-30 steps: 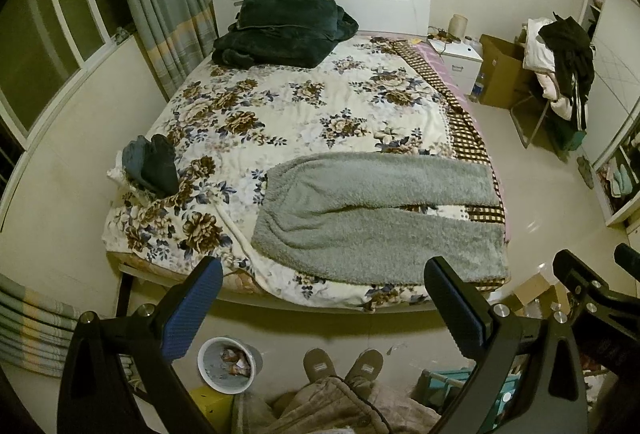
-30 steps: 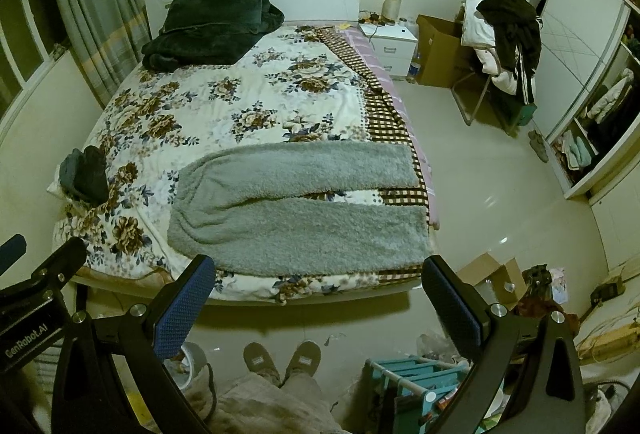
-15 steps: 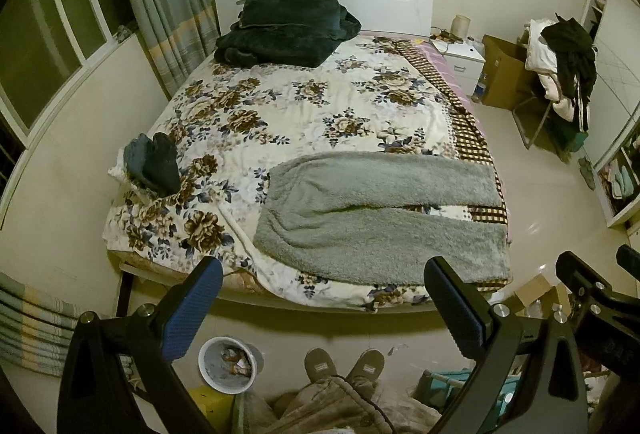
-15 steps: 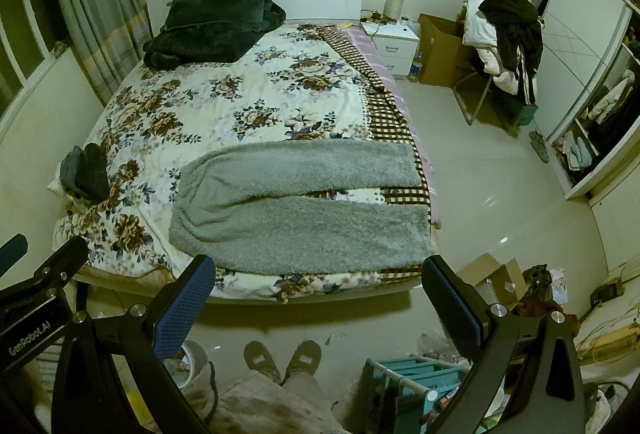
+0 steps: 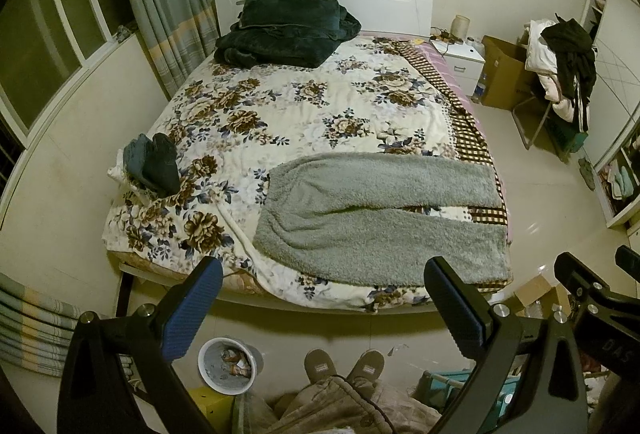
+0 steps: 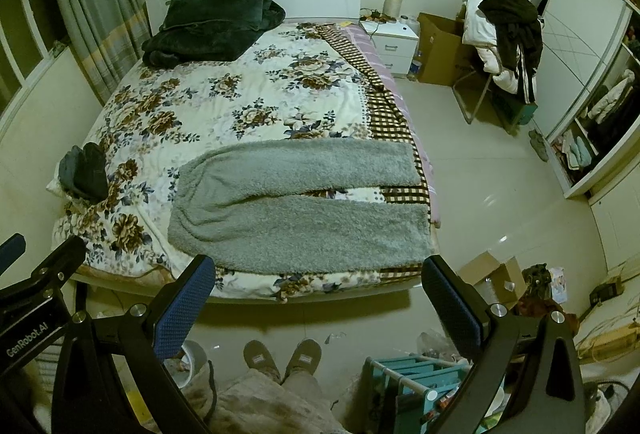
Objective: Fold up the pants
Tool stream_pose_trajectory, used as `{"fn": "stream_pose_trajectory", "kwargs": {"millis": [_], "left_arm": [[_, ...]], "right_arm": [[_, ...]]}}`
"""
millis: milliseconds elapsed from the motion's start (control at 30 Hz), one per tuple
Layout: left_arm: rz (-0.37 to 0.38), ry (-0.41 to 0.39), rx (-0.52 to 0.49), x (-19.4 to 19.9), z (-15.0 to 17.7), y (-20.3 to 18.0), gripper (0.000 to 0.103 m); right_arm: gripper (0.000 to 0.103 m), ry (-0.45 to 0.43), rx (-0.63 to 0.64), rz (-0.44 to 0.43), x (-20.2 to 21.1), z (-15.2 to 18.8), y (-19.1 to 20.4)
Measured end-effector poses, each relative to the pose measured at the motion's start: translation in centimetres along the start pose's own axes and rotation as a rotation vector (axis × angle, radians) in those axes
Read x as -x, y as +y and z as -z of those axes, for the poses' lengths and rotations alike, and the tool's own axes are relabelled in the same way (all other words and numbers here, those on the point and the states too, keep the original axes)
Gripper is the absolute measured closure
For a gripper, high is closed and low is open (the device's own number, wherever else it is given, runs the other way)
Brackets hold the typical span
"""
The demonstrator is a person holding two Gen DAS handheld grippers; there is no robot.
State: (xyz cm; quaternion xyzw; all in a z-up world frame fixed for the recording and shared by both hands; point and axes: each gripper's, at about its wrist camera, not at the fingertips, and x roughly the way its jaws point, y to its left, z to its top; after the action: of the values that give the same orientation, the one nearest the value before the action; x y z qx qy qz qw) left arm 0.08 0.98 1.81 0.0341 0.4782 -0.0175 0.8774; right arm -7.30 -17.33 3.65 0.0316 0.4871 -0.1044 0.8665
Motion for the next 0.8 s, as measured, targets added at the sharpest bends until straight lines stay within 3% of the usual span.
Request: {"fn": "stream_pose_trajectory", "kwargs": {"millis": [633,800], "left_arm": [[0.004,0.009,-0.001,-0.5,0.2,0.4,0.000],[-0.005,-0.001,0.000,-0.7,0.3,0.4,0.000]], "right_arm": [[0.000,0.020,0.005,-0.013,0.0,0.2,1.4],[0.000,0.025,0.001,-0.016,-3.5,0.0,-0.8]]}}
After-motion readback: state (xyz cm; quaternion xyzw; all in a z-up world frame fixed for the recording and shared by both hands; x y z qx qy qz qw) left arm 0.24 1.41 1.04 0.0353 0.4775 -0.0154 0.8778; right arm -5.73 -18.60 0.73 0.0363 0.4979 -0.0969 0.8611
